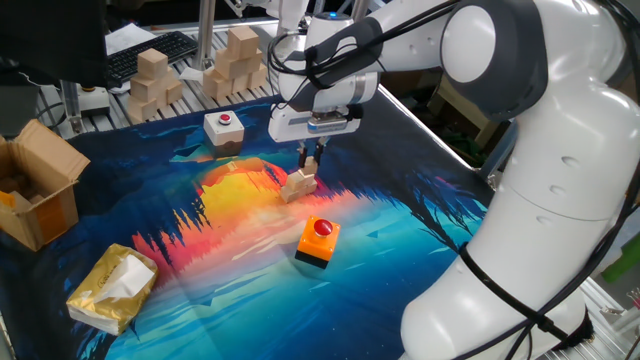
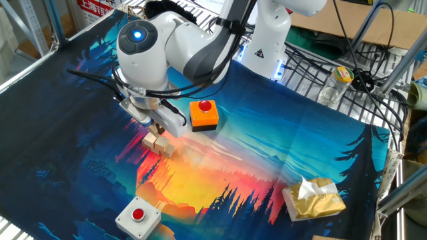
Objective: Stack the blocks into a pyramid shape
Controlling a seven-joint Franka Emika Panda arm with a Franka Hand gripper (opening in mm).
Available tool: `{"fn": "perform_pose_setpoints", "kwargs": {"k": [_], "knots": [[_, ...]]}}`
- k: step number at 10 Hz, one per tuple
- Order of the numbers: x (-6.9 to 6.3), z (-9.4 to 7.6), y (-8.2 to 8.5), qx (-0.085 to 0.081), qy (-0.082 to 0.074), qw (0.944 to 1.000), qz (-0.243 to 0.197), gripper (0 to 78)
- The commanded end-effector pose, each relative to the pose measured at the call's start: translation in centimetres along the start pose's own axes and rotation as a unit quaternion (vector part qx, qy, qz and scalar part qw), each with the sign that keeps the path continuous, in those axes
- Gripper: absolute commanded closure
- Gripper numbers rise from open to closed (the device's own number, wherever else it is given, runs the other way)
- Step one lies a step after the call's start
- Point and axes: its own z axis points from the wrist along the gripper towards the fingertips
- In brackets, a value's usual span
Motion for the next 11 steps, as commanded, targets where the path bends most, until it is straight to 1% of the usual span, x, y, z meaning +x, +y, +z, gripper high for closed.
{"fn": "perform_pose_setpoints", "kwargs": {"k": [1,3,11], "knots": [[-0.21,0.51,0.42,0.003,-0.004,0.9999,-0.013,75.8],[-0.53,0.89,0.62,0.002,-0.004,0.9998,-0.02,75.8],[-1.04,0.75,0.74,0.004,-0.004,0.9992,-0.039,75.8]]}}
